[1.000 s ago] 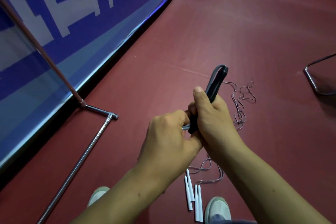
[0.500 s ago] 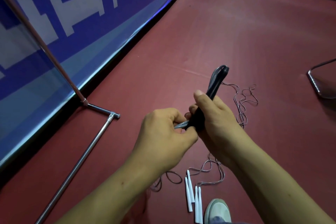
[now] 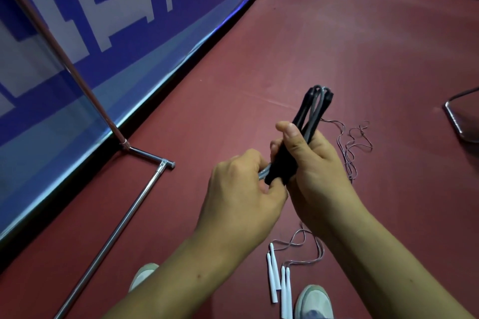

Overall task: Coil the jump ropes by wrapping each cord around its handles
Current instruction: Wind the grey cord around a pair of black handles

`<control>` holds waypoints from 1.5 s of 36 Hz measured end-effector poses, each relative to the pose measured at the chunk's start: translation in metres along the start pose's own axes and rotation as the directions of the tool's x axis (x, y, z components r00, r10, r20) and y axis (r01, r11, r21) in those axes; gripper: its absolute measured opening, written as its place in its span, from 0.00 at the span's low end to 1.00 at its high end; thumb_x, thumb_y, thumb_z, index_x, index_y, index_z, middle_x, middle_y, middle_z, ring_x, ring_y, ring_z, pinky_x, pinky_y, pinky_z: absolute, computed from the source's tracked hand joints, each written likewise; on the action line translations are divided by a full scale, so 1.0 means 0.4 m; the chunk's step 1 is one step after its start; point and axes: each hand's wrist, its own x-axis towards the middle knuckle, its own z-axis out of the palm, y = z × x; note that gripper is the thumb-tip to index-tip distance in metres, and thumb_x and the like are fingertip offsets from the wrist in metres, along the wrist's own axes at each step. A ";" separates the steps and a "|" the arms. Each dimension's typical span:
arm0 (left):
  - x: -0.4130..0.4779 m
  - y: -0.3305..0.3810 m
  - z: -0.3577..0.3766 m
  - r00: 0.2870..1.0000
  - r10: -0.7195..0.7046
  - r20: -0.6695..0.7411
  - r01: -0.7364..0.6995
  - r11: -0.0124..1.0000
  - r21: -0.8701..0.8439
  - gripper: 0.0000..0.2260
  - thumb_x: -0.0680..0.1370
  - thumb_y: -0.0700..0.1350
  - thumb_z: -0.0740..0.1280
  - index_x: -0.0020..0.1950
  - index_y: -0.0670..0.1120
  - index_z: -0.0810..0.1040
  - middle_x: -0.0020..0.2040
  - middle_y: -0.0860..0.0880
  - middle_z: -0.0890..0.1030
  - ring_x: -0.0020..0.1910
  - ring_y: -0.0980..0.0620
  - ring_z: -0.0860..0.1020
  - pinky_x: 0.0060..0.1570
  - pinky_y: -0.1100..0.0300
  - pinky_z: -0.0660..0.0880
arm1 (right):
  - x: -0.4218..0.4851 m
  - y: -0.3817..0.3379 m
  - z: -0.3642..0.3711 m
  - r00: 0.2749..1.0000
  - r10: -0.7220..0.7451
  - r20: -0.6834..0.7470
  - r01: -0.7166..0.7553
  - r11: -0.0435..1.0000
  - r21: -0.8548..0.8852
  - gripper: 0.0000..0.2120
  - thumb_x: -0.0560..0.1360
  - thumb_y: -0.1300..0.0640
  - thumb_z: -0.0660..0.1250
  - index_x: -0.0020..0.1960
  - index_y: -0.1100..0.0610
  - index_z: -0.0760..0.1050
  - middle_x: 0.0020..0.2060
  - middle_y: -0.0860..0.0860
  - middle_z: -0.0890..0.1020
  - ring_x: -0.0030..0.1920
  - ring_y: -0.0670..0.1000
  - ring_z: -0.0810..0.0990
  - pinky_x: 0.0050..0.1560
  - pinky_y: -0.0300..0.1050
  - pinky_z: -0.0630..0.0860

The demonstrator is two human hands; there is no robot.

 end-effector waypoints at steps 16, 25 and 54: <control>-0.007 -0.004 -0.009 0.998 0.054 0.039 -0.051 0.997 -0.061 0.10 0.74 0.44 0.72 0.39 0.45 0.72 0.29 0.51 0.72 0.32 0.48 0.71 0.30 0.55 0.67 | -0.002 0.001 0.014 0.981 0.170 -0.091 -0.155 0.975 0.158 0.11 0.83 0.49 0.63 0.46 0.55 0.69 0.35 0.52 0.74 0.38 0.51 0.73 0.42 0.48 0.74; -0.015 -0.012 0.007 0.975 0.221 0.025 -0.222 0.966 0.134 0.13 0.73 0.49 0.68 0.41 0.51 0.63 0.37 0.53 0.69 0.33 0.44 0.71 0.28 0.52 0.67 | -0.004 0.000 0.029 0.954 0.215 -0.210 -0.212 0.977 0.034 0.16 0.84 0.48 0.61 0.41 0.56 0.70 0.32 0.51 0.74 0.31 0.51 0.72 0.36 0.47 0.70; 0.000 -0.021 0.007 0.966 0.228 0.125 -0.260 0.877 0.405 0.10 0.77 0.57 0.59 0.43 0.52 0.66 0.36 0.50 0.73 0.31 0.45 0.77 0.32 0.58 0.58 | -0.008 0.009 0.024 0.924 0.357 -0.136 -0.343 0.932 0.115 0.17 0.84 0.47 0.61 0.54 0.62 0.76 0.36 0.54 0.82 0.36 0.52 0.80 0.40 0.46 0.78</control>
